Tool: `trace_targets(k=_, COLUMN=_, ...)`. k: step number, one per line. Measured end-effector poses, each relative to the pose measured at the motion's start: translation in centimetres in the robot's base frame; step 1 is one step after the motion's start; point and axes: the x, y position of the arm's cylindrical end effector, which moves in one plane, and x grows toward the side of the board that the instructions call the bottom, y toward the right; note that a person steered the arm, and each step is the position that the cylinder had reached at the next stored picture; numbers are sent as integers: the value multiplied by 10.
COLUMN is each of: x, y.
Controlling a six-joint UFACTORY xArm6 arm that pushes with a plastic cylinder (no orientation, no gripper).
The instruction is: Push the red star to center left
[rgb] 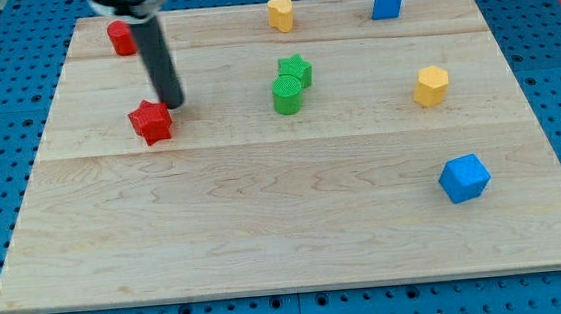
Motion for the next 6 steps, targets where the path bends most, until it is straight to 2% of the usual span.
trace_targets(k=1, x=24, y=21)
trace_targets(k=3, x=27, y=-62)
trace_targets(k=6, x=21, y=-63)
